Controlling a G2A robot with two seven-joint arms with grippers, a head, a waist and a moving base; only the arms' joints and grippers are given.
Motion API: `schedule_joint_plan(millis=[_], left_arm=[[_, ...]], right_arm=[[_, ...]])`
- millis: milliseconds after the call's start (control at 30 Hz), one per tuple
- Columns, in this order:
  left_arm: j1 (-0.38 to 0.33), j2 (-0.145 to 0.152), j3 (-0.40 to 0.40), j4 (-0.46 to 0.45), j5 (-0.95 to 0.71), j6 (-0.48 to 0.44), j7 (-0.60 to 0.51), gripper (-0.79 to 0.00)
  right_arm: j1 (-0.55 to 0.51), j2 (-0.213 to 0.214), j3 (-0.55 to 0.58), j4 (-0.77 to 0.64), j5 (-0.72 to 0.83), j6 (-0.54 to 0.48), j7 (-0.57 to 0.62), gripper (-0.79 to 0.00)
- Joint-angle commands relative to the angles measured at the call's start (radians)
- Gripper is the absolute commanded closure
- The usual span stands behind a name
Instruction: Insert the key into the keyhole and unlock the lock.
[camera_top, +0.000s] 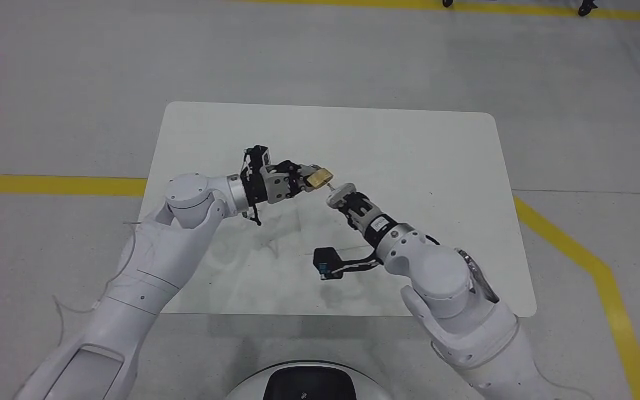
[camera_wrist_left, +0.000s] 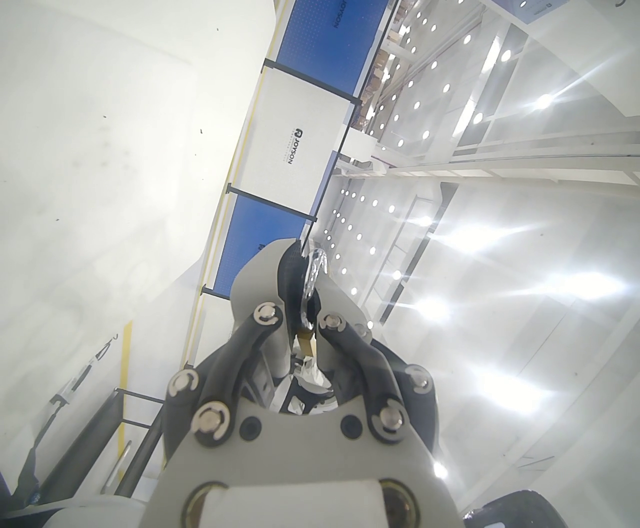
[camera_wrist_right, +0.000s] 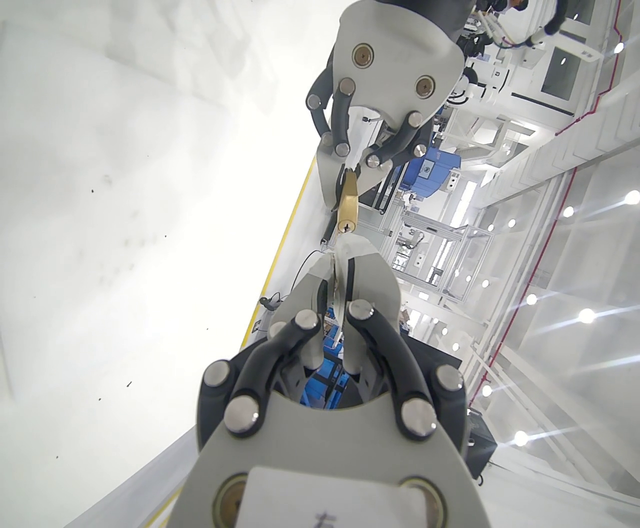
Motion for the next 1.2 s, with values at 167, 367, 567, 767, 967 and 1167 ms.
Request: schedule_joint_plan(millis=[167, 367, 567, 767, 967, 1167], left_arm=[[-0.003, 0.001, 0.002, 0.002, 0.008, 0.001, -0.011, 0.000], [-0.013, 0.001, -0.001, 0.016, 0.009, 0.000, -0.022, 0.000], [-0.026, 0.001, -0.001, 0.036, 0.015, -0.003, -0.035, 0.000], [-0.034, 0.000, 0.004, 0.047, 0.019, -0.007, -0.041, 0.000], [-0.035, -0.002, 0.011, 0.047, 0.020, -0.011, -0.045, 0.000], [-0.032, -0.003, 0.014, 0.042, 0.018, -0.014, -0.044, 0.000]], right_arm=[[0.005, -0.001, -0.002, -0.007, 0.008, -0.008, 0.009, 0.000], [0.015, -0.004, -0.014, 0.003, 0.013, -0.011, 0.012, 0.000], [0.024, -0.006, -0.021, 0.005, 0.018, -0.016, 0.021, 0.000], [0.027, -0.007, -0.026, 0.002, 0.021, -0.020, 0.028, 0.000], [0.033, -0.008, -0.034, 0.003, 0.021, -0.026, 0.034, 0.000], [0.034, -0.009, -0.035, 0.008, 0.026, -0.027, 0.039, 0.000]])
